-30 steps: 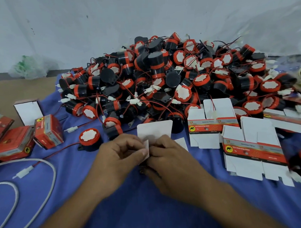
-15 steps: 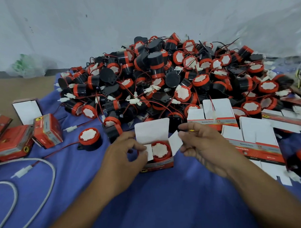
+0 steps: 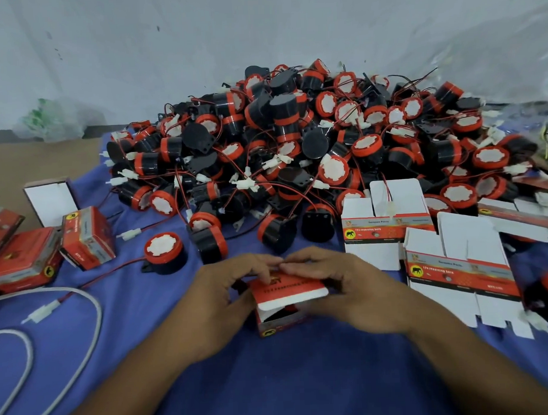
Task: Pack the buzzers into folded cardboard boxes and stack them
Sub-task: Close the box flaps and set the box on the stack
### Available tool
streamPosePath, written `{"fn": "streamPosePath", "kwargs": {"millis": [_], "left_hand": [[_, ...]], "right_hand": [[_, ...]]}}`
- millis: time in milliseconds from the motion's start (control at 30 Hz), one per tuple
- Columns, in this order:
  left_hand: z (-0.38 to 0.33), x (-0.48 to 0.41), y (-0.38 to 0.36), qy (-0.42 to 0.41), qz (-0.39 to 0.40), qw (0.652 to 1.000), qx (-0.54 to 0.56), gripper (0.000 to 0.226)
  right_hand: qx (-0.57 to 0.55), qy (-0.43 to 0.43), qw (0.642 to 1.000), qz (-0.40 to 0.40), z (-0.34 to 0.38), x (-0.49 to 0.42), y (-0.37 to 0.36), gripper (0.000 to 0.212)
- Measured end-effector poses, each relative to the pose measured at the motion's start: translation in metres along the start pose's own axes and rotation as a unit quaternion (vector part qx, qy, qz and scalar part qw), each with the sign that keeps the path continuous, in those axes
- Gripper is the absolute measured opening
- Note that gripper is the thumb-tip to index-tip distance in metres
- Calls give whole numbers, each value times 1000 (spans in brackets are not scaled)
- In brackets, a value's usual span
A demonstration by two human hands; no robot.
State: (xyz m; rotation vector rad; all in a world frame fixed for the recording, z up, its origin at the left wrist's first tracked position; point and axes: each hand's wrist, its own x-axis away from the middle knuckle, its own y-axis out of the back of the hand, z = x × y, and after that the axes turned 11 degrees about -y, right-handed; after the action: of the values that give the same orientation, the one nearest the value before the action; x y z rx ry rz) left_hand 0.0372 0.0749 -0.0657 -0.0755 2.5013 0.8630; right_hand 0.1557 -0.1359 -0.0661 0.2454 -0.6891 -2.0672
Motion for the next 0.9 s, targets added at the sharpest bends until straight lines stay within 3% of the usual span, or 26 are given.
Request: {"fn": "streamPosePath", "kwargs": {"millis": [100, 200, 300, 367, 533, 700, 900], "left_hand": [[-1, -1, 0, -14, -7, 1000, -19, 30], [-2, 0, 4, -15, 9, 999, -31, 30], [-2, 4, 14, 3, 57, 998, 25, 31], [-4, 5, 15, -20, 76, 996, 43, 38], [-6, 1, 3, -92, 34, 995, -13, 34], [-2, 4, 10, -68, 80, 994, -15, 56], [-3, 4, 7, -28, 47, 998, 19, 45]], "right_hand": [[15, -17, 999, 45, -1, 8, 8, 55], [80, -13, 997, -6, 0, 6, 4, 59], [90, -2, 996, -28, 0, 5, 2, 61], [106, 19, 993, -40, 3, 7, 1, 60], [206, 94, 969, -102, 14, 9, 2, 42], [207, 74, 973, -75, 15, 16, 1, 65], [149, 95, 980, -96, 20, 9, -2, 40]]}}
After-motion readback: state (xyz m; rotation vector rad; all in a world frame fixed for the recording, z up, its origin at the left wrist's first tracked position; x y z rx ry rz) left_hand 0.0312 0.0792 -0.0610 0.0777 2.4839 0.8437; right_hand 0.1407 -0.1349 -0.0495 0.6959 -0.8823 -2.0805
